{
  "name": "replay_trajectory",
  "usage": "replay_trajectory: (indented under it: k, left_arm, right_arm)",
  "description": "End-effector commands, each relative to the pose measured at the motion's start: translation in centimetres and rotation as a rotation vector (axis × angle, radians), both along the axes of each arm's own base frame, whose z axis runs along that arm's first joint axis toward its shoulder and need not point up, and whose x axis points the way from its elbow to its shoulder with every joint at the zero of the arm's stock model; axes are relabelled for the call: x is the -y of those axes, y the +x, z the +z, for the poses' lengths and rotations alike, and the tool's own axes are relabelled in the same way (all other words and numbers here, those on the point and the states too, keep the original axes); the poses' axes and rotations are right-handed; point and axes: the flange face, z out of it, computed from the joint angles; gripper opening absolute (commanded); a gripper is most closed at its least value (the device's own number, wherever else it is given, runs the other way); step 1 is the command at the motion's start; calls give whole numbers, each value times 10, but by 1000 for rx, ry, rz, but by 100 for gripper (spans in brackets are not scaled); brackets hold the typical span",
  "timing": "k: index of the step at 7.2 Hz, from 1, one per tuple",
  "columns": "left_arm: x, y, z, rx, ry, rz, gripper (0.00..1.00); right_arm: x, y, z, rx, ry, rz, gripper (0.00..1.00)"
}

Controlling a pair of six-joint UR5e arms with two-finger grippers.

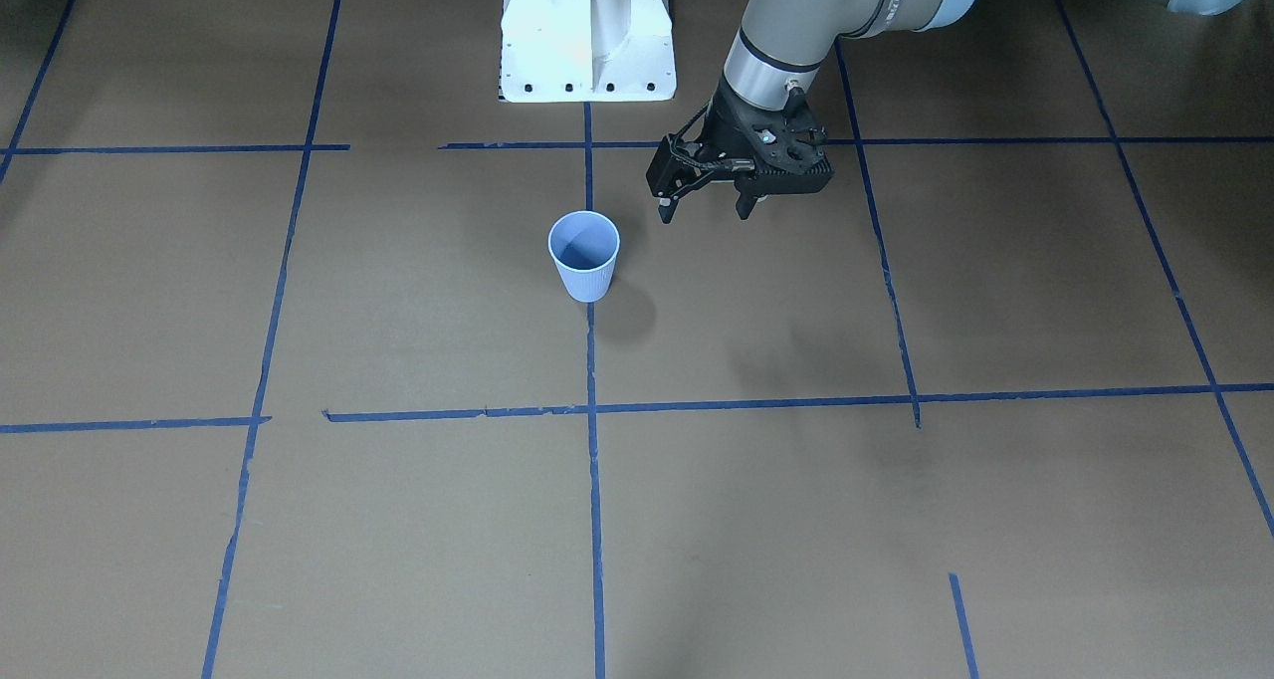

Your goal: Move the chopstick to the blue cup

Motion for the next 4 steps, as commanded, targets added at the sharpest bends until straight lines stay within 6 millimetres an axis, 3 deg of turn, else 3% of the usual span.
replay_trajectory:
  k: [1,4]
  left_arm:
    - [-2,-3,0,-3,2,0,100]
    - [-2,-3,0,-4,1,-1,100]
  right_arm:
    - [0,-1,0,10,-4,4,67]
    - [0,-5,-1,38,-1,1,58]
